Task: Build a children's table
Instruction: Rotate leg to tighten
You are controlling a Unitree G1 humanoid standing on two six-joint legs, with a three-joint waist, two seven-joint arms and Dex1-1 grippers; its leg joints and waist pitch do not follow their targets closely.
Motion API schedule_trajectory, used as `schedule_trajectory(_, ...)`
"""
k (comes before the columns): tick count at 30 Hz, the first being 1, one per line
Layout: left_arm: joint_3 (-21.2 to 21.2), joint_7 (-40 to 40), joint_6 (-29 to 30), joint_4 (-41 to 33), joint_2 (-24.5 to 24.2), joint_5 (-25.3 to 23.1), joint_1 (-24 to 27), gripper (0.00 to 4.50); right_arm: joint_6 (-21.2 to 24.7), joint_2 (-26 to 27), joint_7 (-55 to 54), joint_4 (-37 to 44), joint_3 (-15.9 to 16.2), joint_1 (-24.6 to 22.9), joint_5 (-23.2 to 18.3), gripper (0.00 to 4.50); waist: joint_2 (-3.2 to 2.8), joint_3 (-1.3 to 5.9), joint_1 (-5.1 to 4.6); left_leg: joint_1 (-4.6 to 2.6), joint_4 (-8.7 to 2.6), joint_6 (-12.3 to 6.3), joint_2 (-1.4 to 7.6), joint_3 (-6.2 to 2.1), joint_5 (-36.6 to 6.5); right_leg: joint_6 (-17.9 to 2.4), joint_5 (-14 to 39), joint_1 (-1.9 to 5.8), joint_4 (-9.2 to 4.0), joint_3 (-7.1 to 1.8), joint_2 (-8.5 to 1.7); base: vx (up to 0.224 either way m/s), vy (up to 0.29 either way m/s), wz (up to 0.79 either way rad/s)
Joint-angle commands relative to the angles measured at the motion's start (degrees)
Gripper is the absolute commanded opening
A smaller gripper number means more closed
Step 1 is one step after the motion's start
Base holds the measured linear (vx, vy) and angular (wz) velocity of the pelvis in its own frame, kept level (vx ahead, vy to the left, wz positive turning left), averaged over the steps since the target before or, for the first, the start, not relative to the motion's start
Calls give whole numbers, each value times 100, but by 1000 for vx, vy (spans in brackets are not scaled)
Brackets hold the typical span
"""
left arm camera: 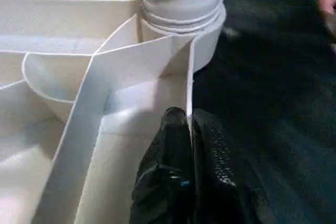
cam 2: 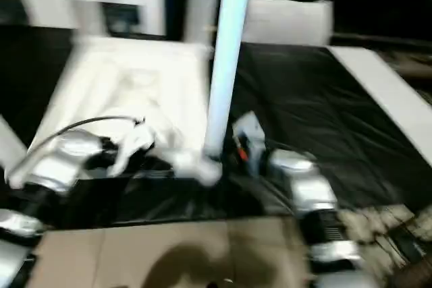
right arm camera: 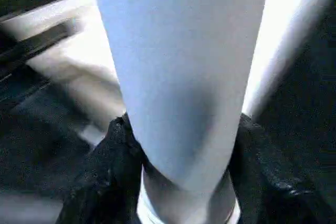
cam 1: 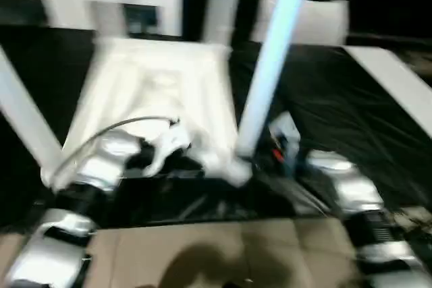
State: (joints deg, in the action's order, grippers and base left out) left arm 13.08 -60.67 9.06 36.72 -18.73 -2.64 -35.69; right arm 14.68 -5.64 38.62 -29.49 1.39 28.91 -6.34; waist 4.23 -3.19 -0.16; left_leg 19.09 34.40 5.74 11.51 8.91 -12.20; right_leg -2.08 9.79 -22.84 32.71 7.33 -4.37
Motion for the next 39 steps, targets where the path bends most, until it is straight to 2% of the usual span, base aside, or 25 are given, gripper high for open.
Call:
schedule_trajectory(1, -78, 338, -46, -206, 629, 393, -283, 0, 213, 450, -334, -136, 409, 110, 36, 197, -47, 314, -37, 22, -448, -10, 173, -113, -1815, -150, 3440, 283, -608, -166, -464, 0, 0, 0)
schedule_trajectory(2, -121, 527, 25, -195, 706, 378, -316, 0, 256, 551, -506, -177, 382, 159, 37, 196, -52, 312, -29, -8, -432, -40, 153, -100, -1828, -159, 3472, 263, -625, -176, -472, 0, 0, 0)
schedule_trajectory(3, -179, 759, 129, -190, 803, 377, -351, 0, 270, 679, -716, -216, 358, 206, 61, 196, -55, 315, -34, -7, -429, -139, 130, -63, -1585, -288, 3304, 247, -600, -245, -484, 0, 0, 0)
schedule_trajectory(5, -276, 1140, 303, -215, 976, 345, -390, 0, 279, 921, -1113, -288, 306, 284, 130, 196, -68, 308, -39, 19, -450, -165, 152, -60, -1519, -349, 3163, 258, -567, -265, -473, 0, 0, 0)
schedule_trajectory(6, -308, 1346, 379, -249, 1097, 309, -401, 0, 274, 1096, -1395, -376, 281, 358, 168, 196, -41, 320, -55, 20, -461, -181, 167, -47, -1404, -454, 2902, 249, -512, -308, -471, 0, 0, 0)
schedule_trajectory(8, -308, 1451, 453, -312, 1180, 268, -388, 0, 277, 1234, -1604, -420, 263, 406, 235, 196, -56, 323, -38, 13, -462, -218, 166, -26, -1327, -518, 2752, 248, -488, -341, -469, 0, 0, 0)
schedule_trajectory(11, -184, 1516, 578, -569, 1211, 155, -260, 0, 160, 1436, -1965, -407, 97, 424, 196, 196, -46, 346, -25, 44, -466, -235, 168, -1, -1096, -653, 2329, 259, -392, -406, -461, 0, 0, 0)
schedule_trajectory(12, -135, 1491, 552, -594, 1171, 115, -229, 0, 68, 1404, -1930, -378, 101, 405, 184, 196, -42, 375, -9, 35, -451, -320, 171, 31, -870, -789, 1908, 261, -335, -440, -454, 0, 0, 0)
schedule_trajectory(13, -103, 1442, 531, -582, 1126, 90, -211, 0, -10, 1359, -1877, -367, 110, 393, 189, 196, -63, 373, 1, 37, -450, -354, 164, 35, -826, -817, 1855, 262, -326, -445, -443, 52, -24, 5)
schedule_trajectory(14, -93, 1428, 532, -582, 1113, 79, -204, 0, -37, 1348, -1871, -368, 109, 392, 196, 231, -42, 381, 15, 38, -436, -414, 148, 57, -755, -841, 1792, 256, -322, -462, -433, 0, 0, 0)
schedule_trajectory(15, -77, 1343, 468, -563, 1015, 50, -164, 0, -99, 1214, -1687, -339, 90, 357, 172, 231, -57, 386, 30, 41, -435, -429, 148, 56, -704, -866, 1748, 264, -312, -470, -441, 0, 0, 0)
schedule_trajectory(16, -79, 1330, 450, -560, 996, 45, -156, 0, -103, 1184, -1641, -331, 85, 348, 164, 231, -53, 421, 54, 78, -426, -489, 139, 61, -444, -910, 1440, 307, -262, -475, -432, 0, 0, 0)
schedule_trajectory(18, -80, 1239, 408, -537, 889, 5, -136, 0, -233, 980, -1409, -260, 80, 279, 165, 272, -50, 409, 84, 84, -422, -594, 132, 78, -322, -995, 1190, 305, -244, -478, -416, 0, 0, 0)
schedule_trajectory(19, -79, 1163, 398, -545, 830, 4, -118, 0, -277, 867, -1303, -211, 66, 241, 172, 274, -51, 411, 91, 89, -417, -612, 133, 80, -337, -1004, 1175, 308, -238, -481, -419, 0, 0, 0)
schedule_trajectory(20, -70, 1070, 369, -555, 759, 2, -94, 0, -345, 729, -1148, -148, 64, 193, 182, 288, -74, 399, 105, 84, -424, -626, 138, 77, -400, -992, 1279, 301, -256, -473, -422, 0, 0, 0)
schedule_trajectory(23, -34, 831, 263, -582, 599, 37, -27, 0, -462, 413, -774, -58, 53, 106, 183, 320, -62, 390, 111, 83, -426, -616, 146, 76, -514, -945, 1494, 298, -282, -466, -416, 0, 0, 0)
schedule_trajectory(24, -11, 635, 133, -583, 514, 73, 7, 0, -524, 245, -526, -18, 51, 69, 144, 324, -66, 380, 117, 81, -428, -600, 147, 72, -644, -878, 1731, 292, -317, -459, -417, 0, 0, 0)
schedule_trajectory(29, 126, -91, -395, -517, 180, 117, 99, 0, -689, -360, 643, 184, 125, -56, -57, 369, -51, 376, 133, 80, -434, -578, 157, 59, -752, -791, 1939, 295, -328, -464, -418, 0, 0, 0)
schedule_trajectory(31, 252, -479, -679, -438, -33, 77, 131, 0, -809, -688, 1309, 242, 220, -97, -139, 391, -49, 387, 148, 79, -426, -626, 171, 57, -672, -851, 1771, 294, -301, -469, -421, 0, 0, 0)
schedule_trajectory(33, 285, -799, -767, -414, -162, 145, 152, 0, -782, -912, 1781, 296, 323, -114, -215, 402, -49, 402, 184, 69, -416, -684, 190, 70, -474, -1012, 1333, 283, -238, -482, -411, 0, 0, 0)
schedule_trajectory(35, 335, -1232, -872, -423, -328, 213, 182, 0, -725, -1186, 2393, 371, 476, -132, -305, 412, -45, 413, 211, 62, -406, -735, 182, 78, -406, -1104, 1168, 291, -211, -478, -405, 0, 0, 0)
schedule_trajectory(36, 335, -1232, -872, -423, -328, 213, 182, 0, -725, -1186, 2393, 371, 476, -132, -305, 412, -45, 404, 238, 69, -406, -770, 196, 84, -367, -1155, 1133, 283, -211, -486, -427, 0, 0, 0)
schedule_trajectory(37, 393, -1585, -944, -420, -497, 229, 183, 0, -741, -1418, 3002, 356, 589, -95, -379, 412, -29, 405, 242, 74, -406, -765, 193, 80, -385, -1152, 1169, 287, -209, -476, -421, 0, 0, 0)
schedule_trajectory(39, 424, -1820, -1030, -375, -600, 243, 159, 0, -866, -1554, 3383, 256, 665, -19, -388, 412, -28, 391, 265, 73, -406, -724, 202, 82, -497, -1113, 1360, 285, -231, -474, -427, 0, 0, 0)
